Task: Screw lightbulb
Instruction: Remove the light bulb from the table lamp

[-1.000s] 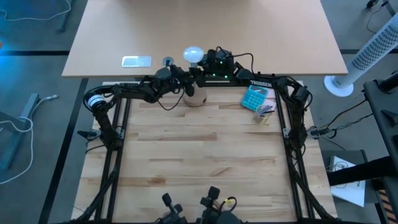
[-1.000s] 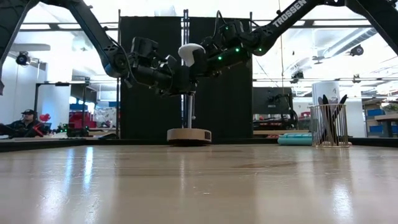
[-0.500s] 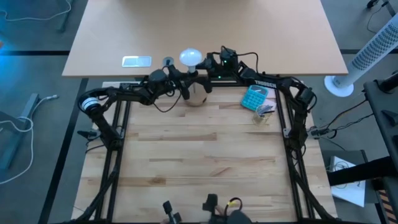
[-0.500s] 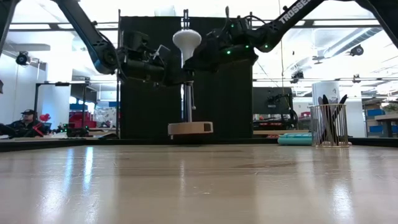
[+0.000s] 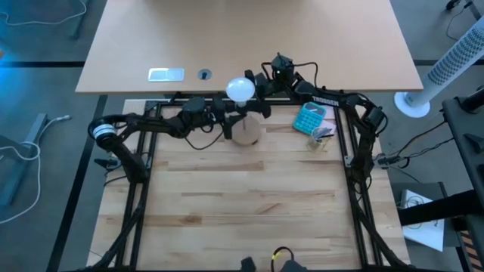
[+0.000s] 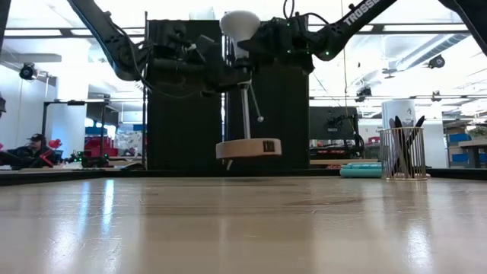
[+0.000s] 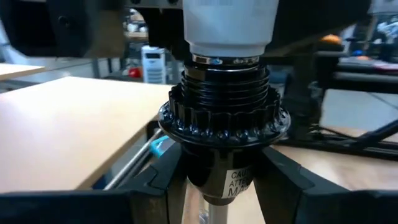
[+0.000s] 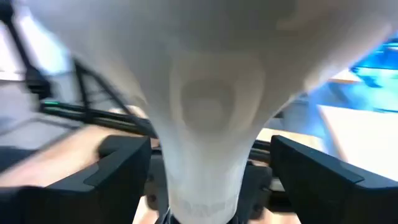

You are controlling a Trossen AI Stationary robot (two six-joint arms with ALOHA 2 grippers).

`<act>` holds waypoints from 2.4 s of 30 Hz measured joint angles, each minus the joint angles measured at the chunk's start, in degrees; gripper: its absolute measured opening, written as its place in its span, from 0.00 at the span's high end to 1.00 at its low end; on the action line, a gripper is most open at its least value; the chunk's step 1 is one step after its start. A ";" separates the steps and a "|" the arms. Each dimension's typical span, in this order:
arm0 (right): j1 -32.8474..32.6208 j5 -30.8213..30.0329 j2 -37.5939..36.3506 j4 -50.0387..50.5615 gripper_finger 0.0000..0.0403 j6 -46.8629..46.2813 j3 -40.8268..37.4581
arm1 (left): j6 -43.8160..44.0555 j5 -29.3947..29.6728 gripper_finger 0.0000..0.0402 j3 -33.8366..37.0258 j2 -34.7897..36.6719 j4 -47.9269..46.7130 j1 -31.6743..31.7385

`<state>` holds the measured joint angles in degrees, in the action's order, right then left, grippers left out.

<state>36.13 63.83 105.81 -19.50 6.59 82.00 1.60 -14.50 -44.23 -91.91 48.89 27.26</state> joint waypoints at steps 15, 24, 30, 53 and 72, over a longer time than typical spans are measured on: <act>-3.06 17.80 -2.66 0.06 0.28 -3.17 0.09 | 2.22 3.02 0.66 -1.84 1.12 0.14 -10.22; -3.29 18.81 -3.04 -0.14 0.43 -6.73 0.09 | 1.89 3.61 0.66 -1.84 1.19 -0.88 -10.31; -3.14 14.33 -3.05 -0.07 0.58 -7.59 0.09 | 1.91 6.60 0.66 -1.79 2.15 -2.72 -9.94; -4.47 -35.37 -3.75 3.42 0.67 5.05 0.24 | -6.03 28.84 0.66 -8.08 4.85 -20.06 -2.18; -0.73 -18.57 -7.41 11.51 0.35 5.82 0.04 | -6.84 15.40 0.66 -8.61 3.86 -20.75 -1.33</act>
<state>35.40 45.25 98.40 -7.99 12.40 82.04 -5.25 0.90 -52.84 -88.05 28.14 25.93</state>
